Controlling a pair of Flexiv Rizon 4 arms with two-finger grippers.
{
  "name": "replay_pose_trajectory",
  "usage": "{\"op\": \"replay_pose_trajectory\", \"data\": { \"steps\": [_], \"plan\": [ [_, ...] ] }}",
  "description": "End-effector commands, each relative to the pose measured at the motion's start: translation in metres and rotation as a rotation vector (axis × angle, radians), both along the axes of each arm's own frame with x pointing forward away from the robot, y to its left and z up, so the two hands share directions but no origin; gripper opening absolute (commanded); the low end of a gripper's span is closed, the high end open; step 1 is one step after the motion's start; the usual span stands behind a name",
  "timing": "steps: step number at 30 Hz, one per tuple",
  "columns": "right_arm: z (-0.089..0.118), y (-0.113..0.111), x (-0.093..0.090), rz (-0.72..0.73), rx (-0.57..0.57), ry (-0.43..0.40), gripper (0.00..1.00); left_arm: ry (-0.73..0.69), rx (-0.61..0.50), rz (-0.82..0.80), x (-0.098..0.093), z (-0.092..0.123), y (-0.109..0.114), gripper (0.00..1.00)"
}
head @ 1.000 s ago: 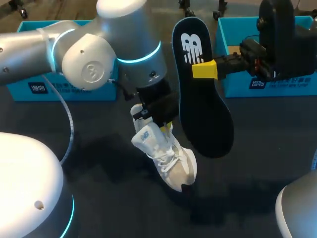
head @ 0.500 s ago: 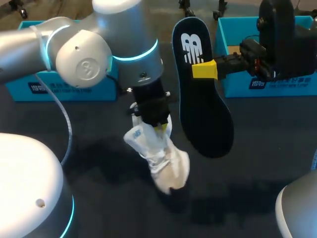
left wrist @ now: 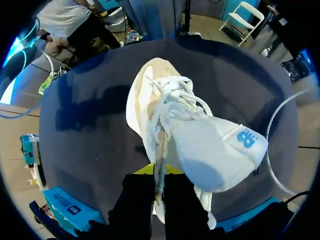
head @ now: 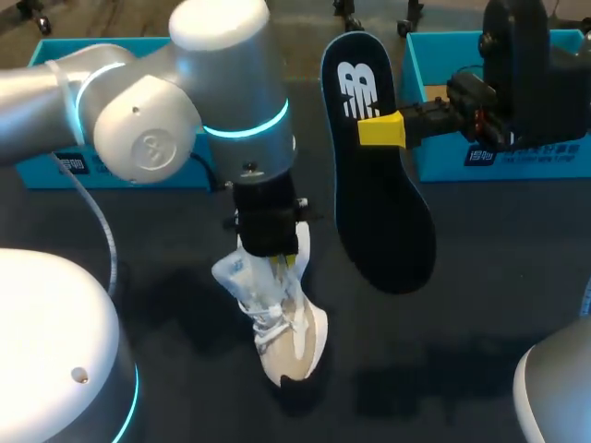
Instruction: Take the shoe out of the shoebox, open the shoe tongue, remove and reinsert the insole, then place the shoe into the shoebox
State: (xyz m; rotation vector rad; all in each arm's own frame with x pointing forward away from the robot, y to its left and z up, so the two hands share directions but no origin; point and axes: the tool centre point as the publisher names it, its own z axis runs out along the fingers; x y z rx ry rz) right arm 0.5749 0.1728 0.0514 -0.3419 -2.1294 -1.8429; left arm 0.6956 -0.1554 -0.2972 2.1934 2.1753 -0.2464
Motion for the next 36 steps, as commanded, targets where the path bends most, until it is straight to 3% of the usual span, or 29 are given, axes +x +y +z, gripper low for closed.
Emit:
{"op": "replay_pose_trajectory", "data": {
  "steps": [1, 23, 36],
  "plan": [
    [0.0, 0.004, 0.003, 0.004, -0.002, 0.001, 0.0, 0.01, 0.026, -0.012, 0.003, -0.017, -0.013, 0.0],
    [0.0, 0.004, 0.003, 0.004, -0.002, 0.001, 0.0, -0.02, 0.037, -0.153, -0.007, -0.059, -0.049, 0.0],
    [0.0, 0.004, 0.003, 0.004, -0.002, 0.001, 0.0, -0.013, 0.05, -0.077, -0.003, -0.075, -0.069, 0.0]
  ]
}}
